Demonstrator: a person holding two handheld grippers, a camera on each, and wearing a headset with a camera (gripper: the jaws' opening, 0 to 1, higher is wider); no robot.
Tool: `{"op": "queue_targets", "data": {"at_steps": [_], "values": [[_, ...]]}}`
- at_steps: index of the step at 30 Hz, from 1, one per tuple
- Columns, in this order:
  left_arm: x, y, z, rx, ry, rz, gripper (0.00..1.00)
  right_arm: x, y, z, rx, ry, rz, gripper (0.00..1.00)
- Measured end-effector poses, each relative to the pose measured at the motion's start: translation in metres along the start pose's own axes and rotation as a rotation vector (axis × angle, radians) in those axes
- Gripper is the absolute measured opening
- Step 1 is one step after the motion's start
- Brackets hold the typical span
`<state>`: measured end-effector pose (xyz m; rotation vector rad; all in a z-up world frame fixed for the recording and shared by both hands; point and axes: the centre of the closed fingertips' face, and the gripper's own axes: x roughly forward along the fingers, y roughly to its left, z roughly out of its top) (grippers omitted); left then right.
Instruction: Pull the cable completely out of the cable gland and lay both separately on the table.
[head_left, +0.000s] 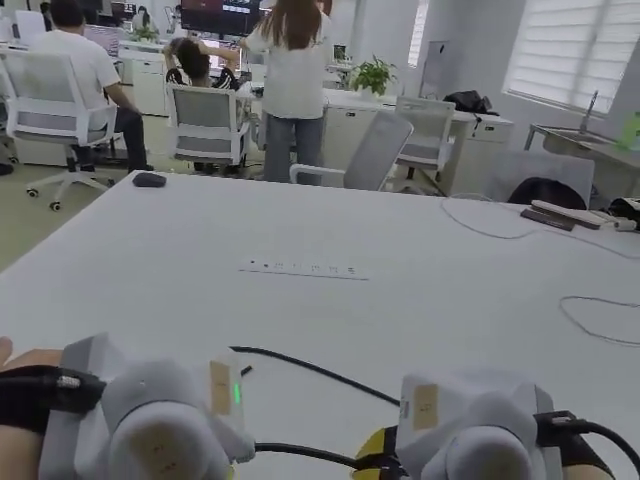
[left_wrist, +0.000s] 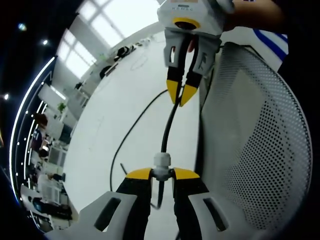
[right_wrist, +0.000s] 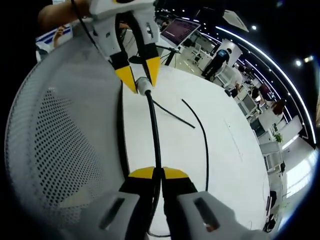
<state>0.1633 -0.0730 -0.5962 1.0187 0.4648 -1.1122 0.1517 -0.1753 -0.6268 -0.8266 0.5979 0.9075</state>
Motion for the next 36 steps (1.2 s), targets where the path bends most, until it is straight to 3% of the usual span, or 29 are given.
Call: {"op": "queue_targets", "data": {"at_steps": [8,10,11,12,15,17,19,23,26,32,36], "values": [[-0.006,0.001,-0.003,0.0,0.01,0.017,0.16,-0.003,-0.009,-0.032,0.064,0.071,-0.029,0.03],[-0.005,0.0,0.0,0.014,0.026,0.015,0.16,-0.002,-0.005,-0.033,0.08,0.08,-0.01,0.03],[-0.005,0.0,0.003,0.028,0.027,0.017,0.16,-0.001,0.007,-0.031,0.066,0.077,0.054,0.03],[-0.005,0.001,0.006,0.026,0.022,0.02,0.16,-0.001,0.003,-0.026,0.078,0.064,0.028,0.04],[-0.003,0.002,0.011,0.047,0.019,0.024,0.16,-0.003,0.003,-0.006,0.103,0.014,0.026,0.13],[-0.001,-0.001,0.014,0.057,0.02,0.02,0.16,-0.006,0.003,0.02,0.12,-0.068,0.025,0.18],[-0.001,-0.002,0.016,0.063,0.016,0.019,0.16,-0.011,0.004,0.05,0.09,-0.165,0.02,0.2],[0.001,-0.011,0.02,0.084,0.011,0.007,0.16,-0.011,0.021,0.085,0.028,-0.238,0.083,0.2],[0.002,-0.015,0.021,0.097,0.011,0.001,0.16,-0.001,0.026,0.09,-0.018,-0.205,0.079,0.17],[0.002,-0.016,0.017,0.095,0.012,-0.007,0.16,0.012,0.027,0.078,-0.137,-0.108,0.051,0.03],[0.001,-0.014,0.007,0.083,0.026,-0.004,0.16,0.013,0.027,0.074,-0.093,-0.1,0.066,0.03]]}}
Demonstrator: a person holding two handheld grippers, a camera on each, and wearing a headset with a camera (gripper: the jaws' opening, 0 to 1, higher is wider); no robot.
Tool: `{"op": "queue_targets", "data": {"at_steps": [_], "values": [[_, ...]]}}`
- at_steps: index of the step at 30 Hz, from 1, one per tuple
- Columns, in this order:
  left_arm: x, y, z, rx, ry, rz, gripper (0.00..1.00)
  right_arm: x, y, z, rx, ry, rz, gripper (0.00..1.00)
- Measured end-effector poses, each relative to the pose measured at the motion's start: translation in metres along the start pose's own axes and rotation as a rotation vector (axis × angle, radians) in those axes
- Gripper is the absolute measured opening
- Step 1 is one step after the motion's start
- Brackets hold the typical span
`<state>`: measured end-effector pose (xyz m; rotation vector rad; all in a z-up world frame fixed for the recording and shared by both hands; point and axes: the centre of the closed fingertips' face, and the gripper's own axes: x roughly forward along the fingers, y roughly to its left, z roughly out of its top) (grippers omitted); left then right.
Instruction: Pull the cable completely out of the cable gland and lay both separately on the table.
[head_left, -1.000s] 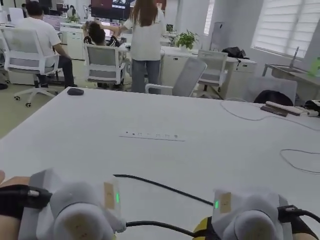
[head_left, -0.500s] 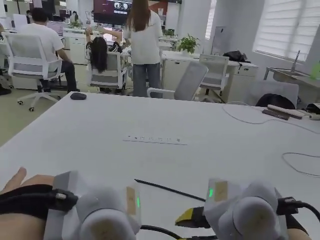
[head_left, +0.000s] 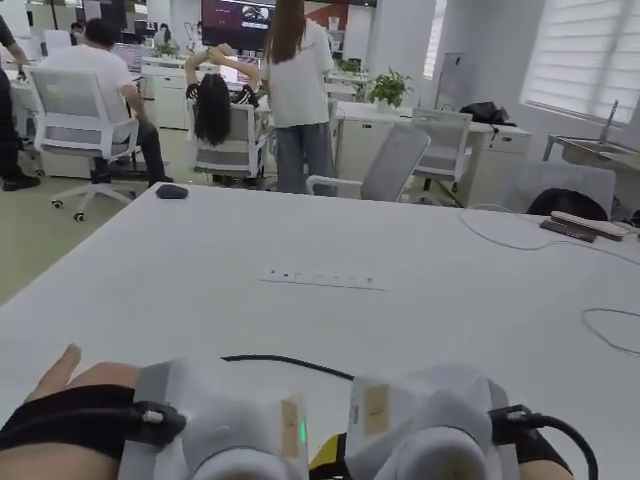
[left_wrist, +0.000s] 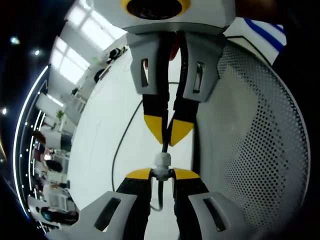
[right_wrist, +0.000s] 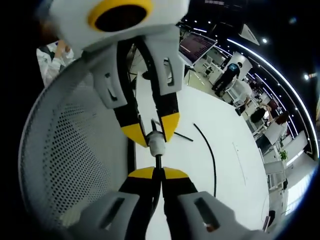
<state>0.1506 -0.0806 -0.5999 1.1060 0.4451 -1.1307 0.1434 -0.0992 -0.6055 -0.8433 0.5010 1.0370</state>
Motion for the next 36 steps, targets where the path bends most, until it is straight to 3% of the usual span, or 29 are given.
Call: {"op": "queue_targets", "data": {"at_steps": [5,15,16,17,19,20,24,29,36], "values": [[-0.001,0.006,-0.005,-0.016,-0.001,0.011,0.16,-0.003,-0.005,-0.012,0.019,0.024,-0.01,0.03],[-0.009,0.022,-0.022,-0.038,0.009,0.043,0.16,-0.011,-0.013,-0.052,0.075,0.112,-0.019,0.03],[-0.01,0.022,-0.023,-0.042,0.012,0.043,0.16,-0.011,-0.014,-0.057,0.091,0.128,-0.026,0.03],[-0.01,0.021,-0.024,-0.041,0.014,0.044,0.16,-0.013,-0.016,-0.069,0.098,0.186,-0.048,0.03],[-0.009,0.02,-0.024,-0.042,0.017,0.043,0.16,-0.013,-0.019,-0.084,0.035,0.277,-0.064,0.03],[-0.009,0.019,-0.023,-0.042,0.015,0.041,0.16,-0.012,-0.018,-0.085,0.036,0.282,-0.066,0.04],[-0.008,0.018,-0.021,-0.042,0.013,0.045,0.16,-0.009,-0.014,-0.08,0.07,0.265,-0.052,0.05],[-0.009,0.017,-0.021,-0.047,0.015,0.046,0.16,-0.006,-0.012,-0.059,0.086,0.203,-0.041,0.1],[-0.009,0.014,-0.016,-0.034,0.015,0.046,0.16,-0.002,-0.018,-0.002,0.08,-0.011,-0.068,0.15]]}}
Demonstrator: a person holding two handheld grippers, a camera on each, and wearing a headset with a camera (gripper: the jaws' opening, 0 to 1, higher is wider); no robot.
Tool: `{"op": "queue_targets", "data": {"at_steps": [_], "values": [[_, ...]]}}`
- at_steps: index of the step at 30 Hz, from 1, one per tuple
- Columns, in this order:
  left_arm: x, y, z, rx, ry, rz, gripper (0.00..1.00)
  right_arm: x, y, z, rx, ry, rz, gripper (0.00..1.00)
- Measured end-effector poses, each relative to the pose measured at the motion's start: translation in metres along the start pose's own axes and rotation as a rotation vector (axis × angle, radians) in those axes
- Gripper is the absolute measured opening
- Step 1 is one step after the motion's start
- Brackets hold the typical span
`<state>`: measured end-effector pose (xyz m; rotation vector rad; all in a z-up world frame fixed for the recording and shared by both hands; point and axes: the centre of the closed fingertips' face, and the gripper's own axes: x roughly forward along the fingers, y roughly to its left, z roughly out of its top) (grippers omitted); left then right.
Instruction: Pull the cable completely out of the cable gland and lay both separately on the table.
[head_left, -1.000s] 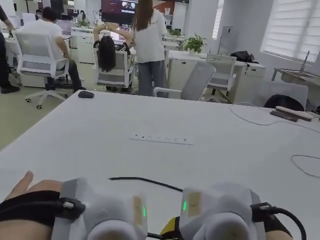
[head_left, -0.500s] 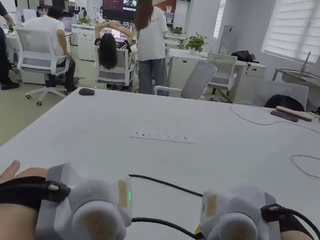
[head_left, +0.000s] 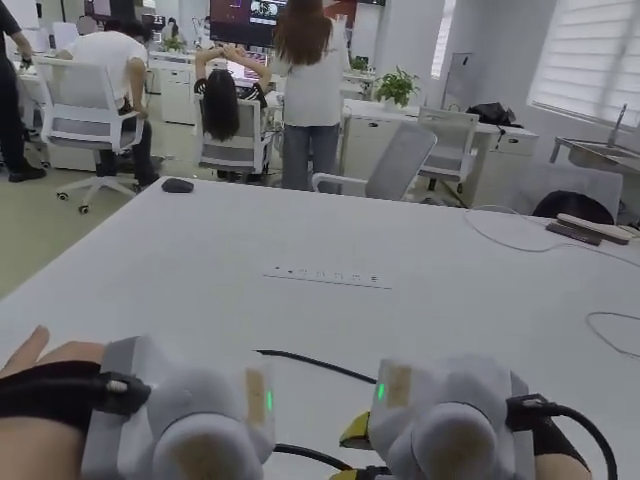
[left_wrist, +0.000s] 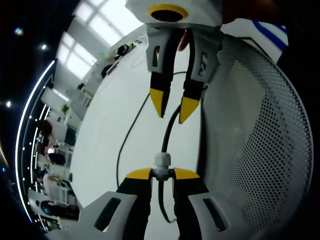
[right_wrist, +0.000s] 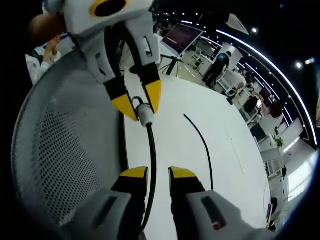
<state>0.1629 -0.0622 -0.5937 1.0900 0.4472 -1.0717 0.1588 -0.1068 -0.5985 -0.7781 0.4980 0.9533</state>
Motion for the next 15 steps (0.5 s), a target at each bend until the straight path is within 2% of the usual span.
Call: {"op": "queue_targets", "data": {"at_steps": [2,5,10,15], "values": [[0.0,-0.001,0.001,0.004,0.001,-0.003,0.16,0.003,0.003,0.017,0.0,-0.052,0.009,0.14],[0.0,-0.002,0.002,0.018,0.003,-0.003,0.16,0.008,0.009,0.027,-0.025,-0.07,0.031,0.11],[0.0,-0.003,0.006,0.034,-0.002,-0.008,0.16,0.011,0.013,0.03,-0.067,-0.061,0.043,0.05],[0.0,-0.003,0.005,0.034,-0.009,-0.016,0.16,0.011,0.013,0.028,-0.046,-0.072,0.055,0.04]]}}
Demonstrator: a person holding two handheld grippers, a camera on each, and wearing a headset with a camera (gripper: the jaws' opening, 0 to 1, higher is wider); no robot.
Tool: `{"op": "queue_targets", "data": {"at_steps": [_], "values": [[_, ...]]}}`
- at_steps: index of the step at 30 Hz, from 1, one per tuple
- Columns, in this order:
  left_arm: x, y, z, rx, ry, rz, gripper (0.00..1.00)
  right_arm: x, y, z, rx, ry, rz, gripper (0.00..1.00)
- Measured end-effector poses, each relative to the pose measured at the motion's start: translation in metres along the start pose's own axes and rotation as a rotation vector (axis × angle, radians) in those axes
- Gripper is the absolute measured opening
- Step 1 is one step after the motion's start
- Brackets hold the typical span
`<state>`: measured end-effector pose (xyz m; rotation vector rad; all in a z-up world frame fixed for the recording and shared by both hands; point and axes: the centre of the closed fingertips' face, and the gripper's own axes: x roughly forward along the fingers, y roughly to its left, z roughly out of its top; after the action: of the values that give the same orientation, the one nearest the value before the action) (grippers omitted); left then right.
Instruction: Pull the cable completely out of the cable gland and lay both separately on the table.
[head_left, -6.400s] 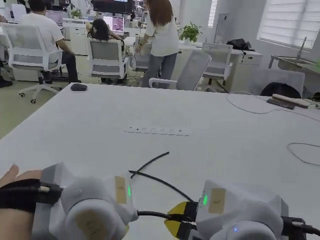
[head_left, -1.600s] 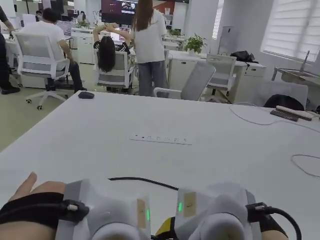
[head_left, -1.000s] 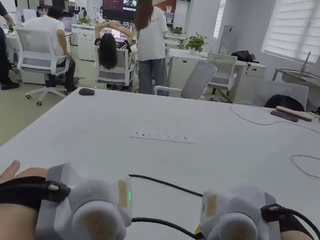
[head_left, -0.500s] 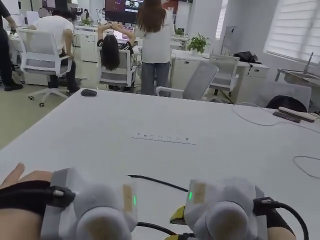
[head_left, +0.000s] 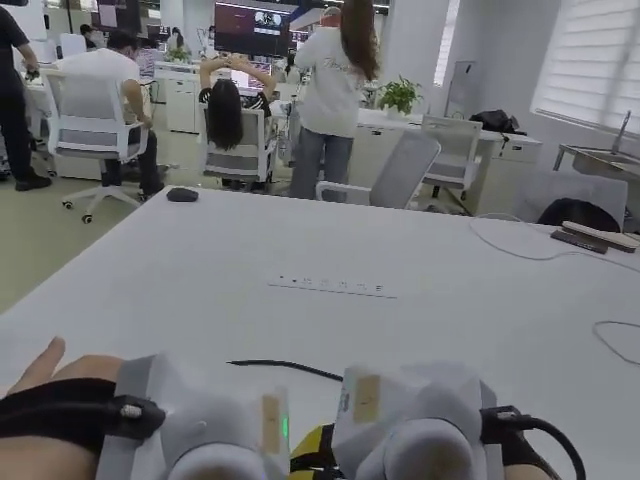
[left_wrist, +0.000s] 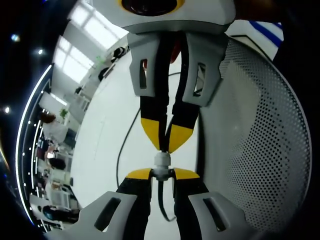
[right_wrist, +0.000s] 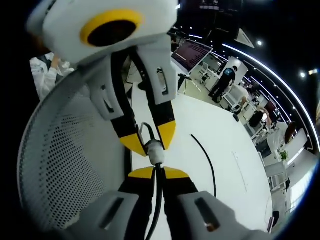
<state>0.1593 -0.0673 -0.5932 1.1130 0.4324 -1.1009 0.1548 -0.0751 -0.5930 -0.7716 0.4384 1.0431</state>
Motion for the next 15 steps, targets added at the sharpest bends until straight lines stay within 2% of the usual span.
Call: {"op": "queue_targets", "data": {"at_steps": [8,15], "values": [[0.0,0.006,-0.009,-0.002,0.015,0.007,0.16,-0.003,-0.004,-0.016,0.028,0.037,-0.019,0.03],[-0.001,0.009,-0.015,-0.014,0.022,0.015,0.16,-0.004,-0.004,-0.035,0.047,0.095,-0.031,0.03]]}}
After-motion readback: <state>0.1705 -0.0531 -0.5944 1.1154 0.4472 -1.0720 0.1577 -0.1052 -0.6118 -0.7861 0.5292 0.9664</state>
